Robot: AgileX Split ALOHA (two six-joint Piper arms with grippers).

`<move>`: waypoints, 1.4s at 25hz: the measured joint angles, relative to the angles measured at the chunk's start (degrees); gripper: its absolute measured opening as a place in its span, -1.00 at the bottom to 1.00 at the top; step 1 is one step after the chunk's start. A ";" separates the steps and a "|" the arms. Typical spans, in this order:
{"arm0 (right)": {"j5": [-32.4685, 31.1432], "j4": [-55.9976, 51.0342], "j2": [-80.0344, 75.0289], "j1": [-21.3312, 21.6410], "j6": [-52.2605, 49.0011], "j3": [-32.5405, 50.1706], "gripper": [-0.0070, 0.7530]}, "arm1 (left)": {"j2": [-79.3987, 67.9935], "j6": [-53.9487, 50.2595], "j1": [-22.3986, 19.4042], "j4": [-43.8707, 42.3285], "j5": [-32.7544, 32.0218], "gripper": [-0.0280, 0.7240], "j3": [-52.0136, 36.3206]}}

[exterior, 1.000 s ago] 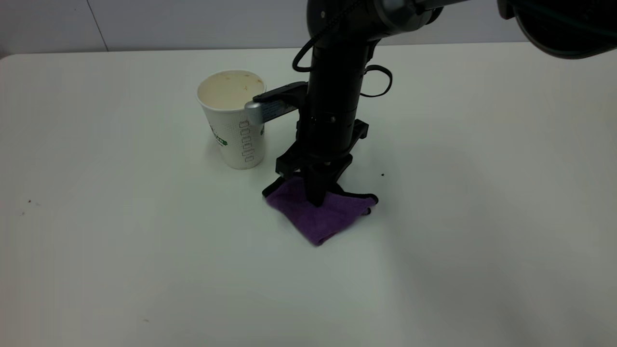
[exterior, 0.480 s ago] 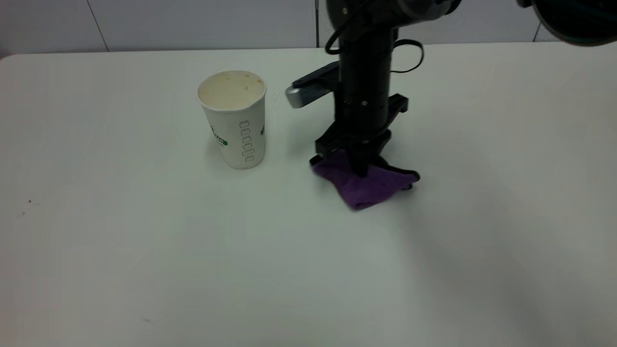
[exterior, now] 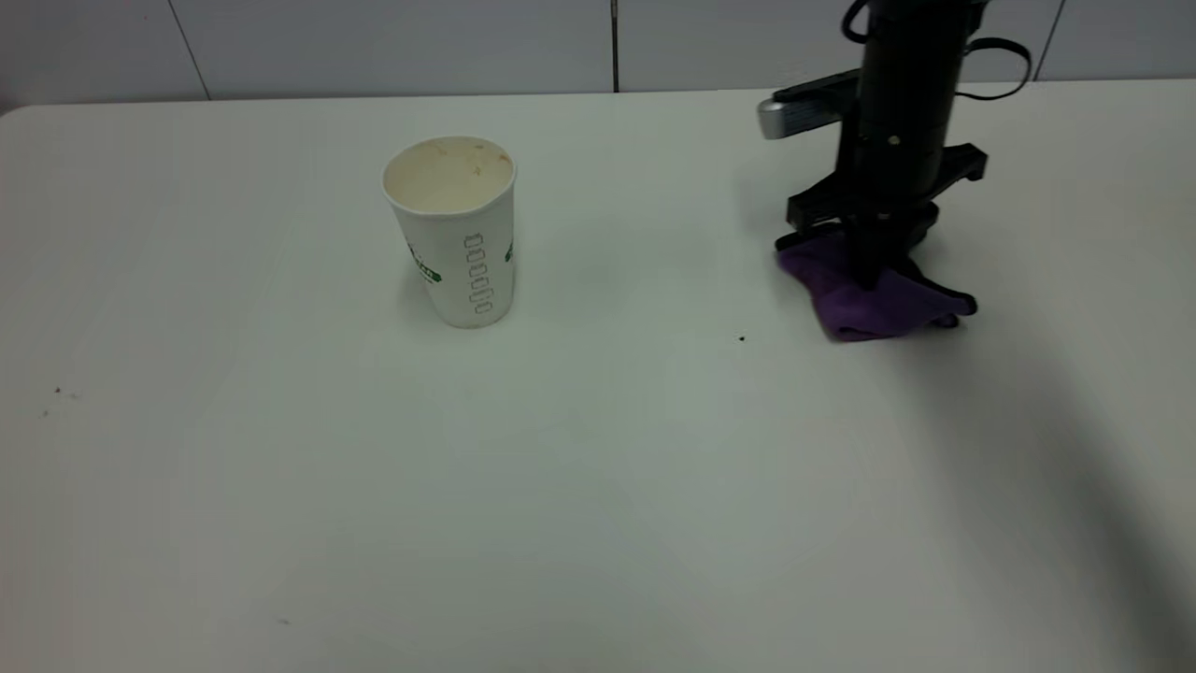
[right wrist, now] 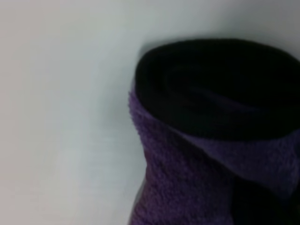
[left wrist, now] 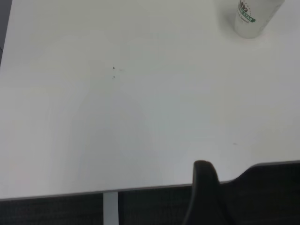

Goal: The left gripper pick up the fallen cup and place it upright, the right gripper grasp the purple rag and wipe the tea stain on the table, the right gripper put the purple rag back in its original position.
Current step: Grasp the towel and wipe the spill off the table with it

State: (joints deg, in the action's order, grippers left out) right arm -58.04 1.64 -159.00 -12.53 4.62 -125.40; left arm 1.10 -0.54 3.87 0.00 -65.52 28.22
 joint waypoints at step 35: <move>-10.86 9.06 11.20 1.94 0.01 0.55 0.51 | 0.00 0.00 0.00 0.00 0.00 0.48 0.00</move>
State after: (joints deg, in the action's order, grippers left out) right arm -68.91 10.70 -147.80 -10.59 4.63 -124.85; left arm 1.10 -0.54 3.87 0.00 -65.52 28.22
